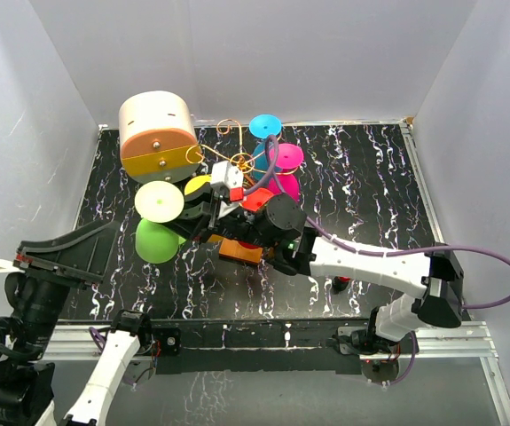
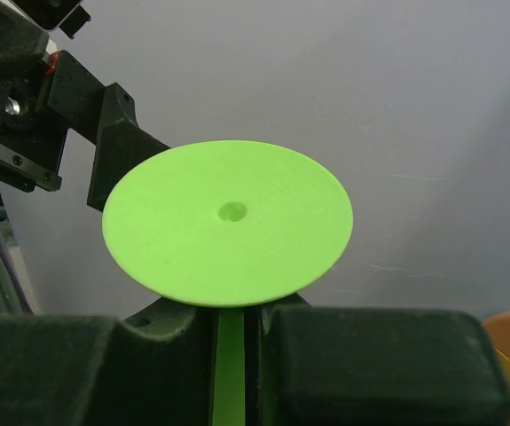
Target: Place the wine glass upside down on the wine glass rack
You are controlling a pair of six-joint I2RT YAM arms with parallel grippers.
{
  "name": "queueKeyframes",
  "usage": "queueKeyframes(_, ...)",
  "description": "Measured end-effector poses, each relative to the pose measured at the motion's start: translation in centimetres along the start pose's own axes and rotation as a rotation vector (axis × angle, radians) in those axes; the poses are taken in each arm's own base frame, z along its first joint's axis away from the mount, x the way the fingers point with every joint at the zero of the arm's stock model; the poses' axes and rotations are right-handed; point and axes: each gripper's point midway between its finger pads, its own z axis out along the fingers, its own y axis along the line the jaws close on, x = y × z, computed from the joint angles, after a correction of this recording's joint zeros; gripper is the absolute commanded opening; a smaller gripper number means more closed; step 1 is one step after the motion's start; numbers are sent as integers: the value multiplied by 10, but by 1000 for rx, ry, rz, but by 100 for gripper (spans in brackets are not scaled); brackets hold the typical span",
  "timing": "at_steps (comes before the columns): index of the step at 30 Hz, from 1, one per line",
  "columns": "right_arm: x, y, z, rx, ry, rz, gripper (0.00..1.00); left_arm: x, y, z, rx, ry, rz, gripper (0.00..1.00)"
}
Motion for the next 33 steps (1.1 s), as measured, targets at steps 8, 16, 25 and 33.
queueKeyframes(8, -9, 2, -6, -16, -12, -83, 0, 21, 2, 12, 78, 44, -86, 98)
queueKeyframes(16, 0, 6, -8, -56, 26, -123, 0, 17, -13, 13, 145, 41, -134, 81)
queueKeyframes(25, 7, 6, -9, -74, 50, -177, 0, 21, -5, 30, 27, 128, -203, 55)
queueKeyframes(33, 17, 3, -10, -64, 86, -185, 0, 46, 23, 42, -73, 204, -264, 31)
